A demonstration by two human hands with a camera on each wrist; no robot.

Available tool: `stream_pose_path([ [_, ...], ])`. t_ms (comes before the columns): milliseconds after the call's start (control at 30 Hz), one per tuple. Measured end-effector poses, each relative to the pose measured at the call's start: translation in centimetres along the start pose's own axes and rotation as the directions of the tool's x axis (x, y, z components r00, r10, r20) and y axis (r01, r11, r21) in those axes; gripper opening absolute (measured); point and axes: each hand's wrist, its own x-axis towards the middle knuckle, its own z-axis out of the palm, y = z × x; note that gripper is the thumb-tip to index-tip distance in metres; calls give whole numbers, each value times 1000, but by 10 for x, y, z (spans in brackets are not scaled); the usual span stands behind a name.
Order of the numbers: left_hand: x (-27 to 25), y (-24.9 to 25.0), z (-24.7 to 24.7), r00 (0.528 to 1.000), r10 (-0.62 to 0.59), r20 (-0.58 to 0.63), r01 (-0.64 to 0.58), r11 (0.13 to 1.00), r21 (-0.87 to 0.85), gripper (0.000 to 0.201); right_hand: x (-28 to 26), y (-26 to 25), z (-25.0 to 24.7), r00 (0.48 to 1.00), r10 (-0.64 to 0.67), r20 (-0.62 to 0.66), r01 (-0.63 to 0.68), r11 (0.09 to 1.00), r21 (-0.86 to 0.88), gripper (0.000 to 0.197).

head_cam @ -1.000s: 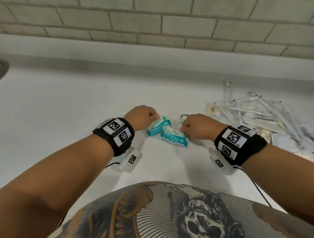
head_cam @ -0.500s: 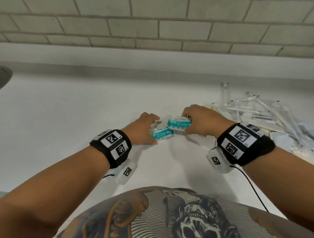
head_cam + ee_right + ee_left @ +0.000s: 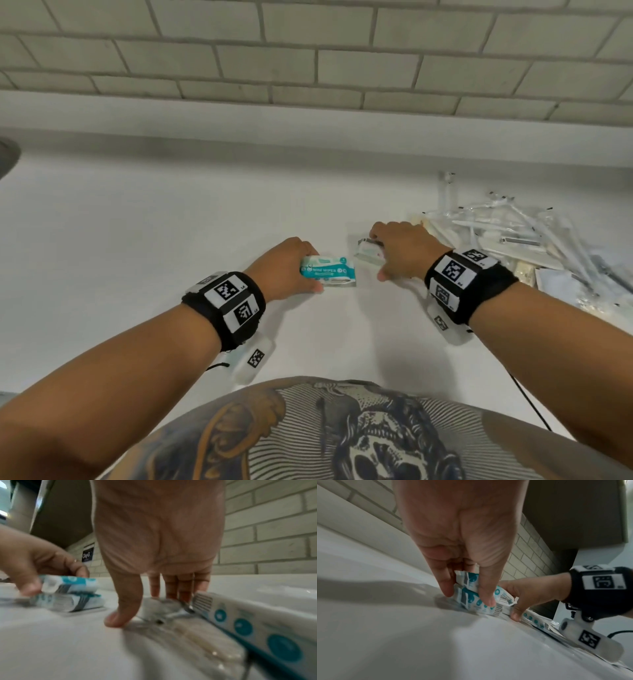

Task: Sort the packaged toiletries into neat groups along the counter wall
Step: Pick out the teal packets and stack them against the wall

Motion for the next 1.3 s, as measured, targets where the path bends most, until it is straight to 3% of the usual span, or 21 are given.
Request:
stream_pose_path([
  [133,1,-1,1,999,-26,-27,27,999,28,45,2,9,-19,975,-33,220,-36,953,301,38],
  [200,2,-1,1,999,-35,-28,37,998,53,47,6,13,-25,964,-10,267,-93,924,371,22],
  [333,2,-1,2,999,-39,-24,40,998,48,48,13,19,-28,982,34,185,-68,982,177,34],
  [467,5,1,0,999,8,38,-10,999,41,47,11,15,-20,992,19,124,-45,977,209,54],
  [533,6,5,0,998,38,58,-40,999,26,47,10,9,-9,992,16,125,-32,991,131,62],
  [600,4,8,1,999,33,33,-33,999,-4,47,11,7,-5,997,17,81,-25,995,98,52],
  [733,3,7,2,1000,-7,-4,7,1000,-2,50,7,1,-28,995,-88,-46,98,955,279,43],
  [833,2,8,1,1000,-17,-8,15,989,-145,66,-2,-24,-39,970,-238,-57,244,930,276,45],
  [967,0,9,1,1000,-9,10,12,952,-306,96,-6,-45,-26,950,-313,3,302,917,259,60],
  [1033,0,7,1,1000,5,-1,-5,960,-282,93,-9,-37,-28,960,-277,-33,271,897,348,64],
  [1133,1,4,2,999,38,-3,-38,990,-136,65,-15,-4,-40,991,-82,-105,114,931,346,55],
  [1200,2,4,2,999,36,-6,-37,992,-118,52,-19,23,-39,994,96,-52,-81,969,235,59],
  [1300,3,4,3,999,34,-20,-36,993,-109,47,-26,44,-20,959,267,90,-268,963,1,90],
])
